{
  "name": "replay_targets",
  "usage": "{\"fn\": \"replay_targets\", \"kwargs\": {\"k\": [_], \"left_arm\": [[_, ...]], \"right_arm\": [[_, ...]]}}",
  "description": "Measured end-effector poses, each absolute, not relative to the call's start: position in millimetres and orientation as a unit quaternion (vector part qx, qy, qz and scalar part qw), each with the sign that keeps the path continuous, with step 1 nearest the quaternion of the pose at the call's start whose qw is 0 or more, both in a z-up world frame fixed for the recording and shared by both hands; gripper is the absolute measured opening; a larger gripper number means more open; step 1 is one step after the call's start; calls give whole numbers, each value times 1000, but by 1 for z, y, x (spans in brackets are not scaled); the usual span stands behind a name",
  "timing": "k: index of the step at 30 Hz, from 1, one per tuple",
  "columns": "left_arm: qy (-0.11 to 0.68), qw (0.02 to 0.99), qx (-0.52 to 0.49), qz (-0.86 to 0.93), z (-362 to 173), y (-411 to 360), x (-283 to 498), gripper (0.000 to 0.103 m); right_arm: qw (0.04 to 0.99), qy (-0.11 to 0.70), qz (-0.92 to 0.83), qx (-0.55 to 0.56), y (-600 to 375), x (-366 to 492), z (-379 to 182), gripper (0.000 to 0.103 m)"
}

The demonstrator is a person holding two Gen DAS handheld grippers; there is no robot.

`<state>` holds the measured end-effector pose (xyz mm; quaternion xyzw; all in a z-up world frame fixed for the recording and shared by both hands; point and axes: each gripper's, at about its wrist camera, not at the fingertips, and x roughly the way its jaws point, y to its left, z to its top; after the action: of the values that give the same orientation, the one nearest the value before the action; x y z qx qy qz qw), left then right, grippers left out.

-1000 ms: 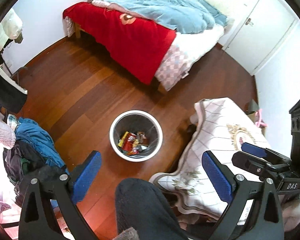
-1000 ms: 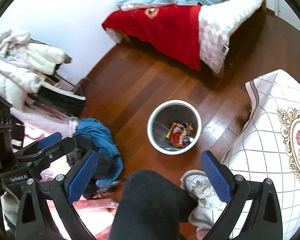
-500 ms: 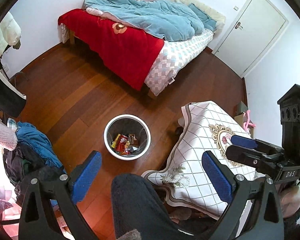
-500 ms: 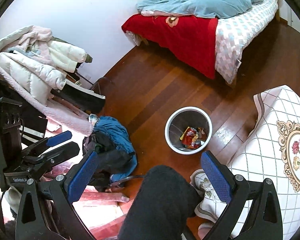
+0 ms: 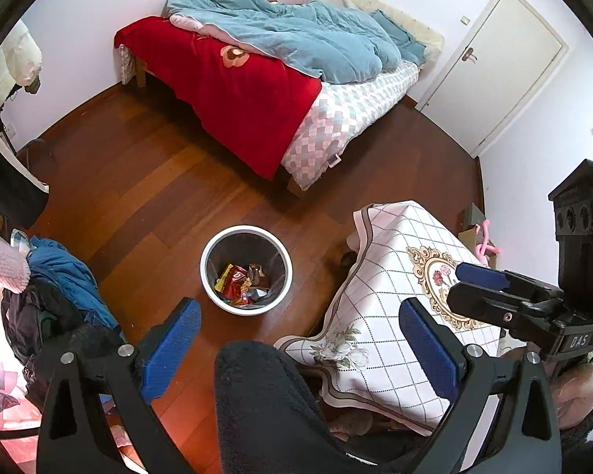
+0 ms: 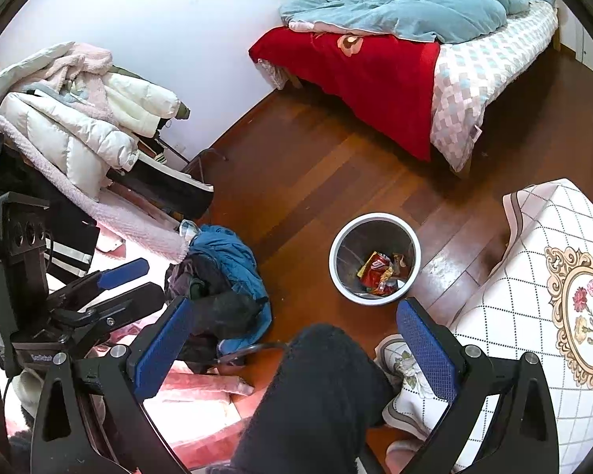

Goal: Collect trash

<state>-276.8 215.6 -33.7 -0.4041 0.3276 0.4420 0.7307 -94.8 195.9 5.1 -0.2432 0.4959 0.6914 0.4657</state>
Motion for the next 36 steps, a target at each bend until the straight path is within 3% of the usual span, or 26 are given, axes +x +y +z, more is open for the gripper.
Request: {"fn": "replay_targets", "kwargs": {"k": [36], "left_arm": [[319, 730, -415, 439, -29, 208, -277, 103]], "right_arm": [[457, 502, 689, -253, 186, -95, 2, 103]]}}
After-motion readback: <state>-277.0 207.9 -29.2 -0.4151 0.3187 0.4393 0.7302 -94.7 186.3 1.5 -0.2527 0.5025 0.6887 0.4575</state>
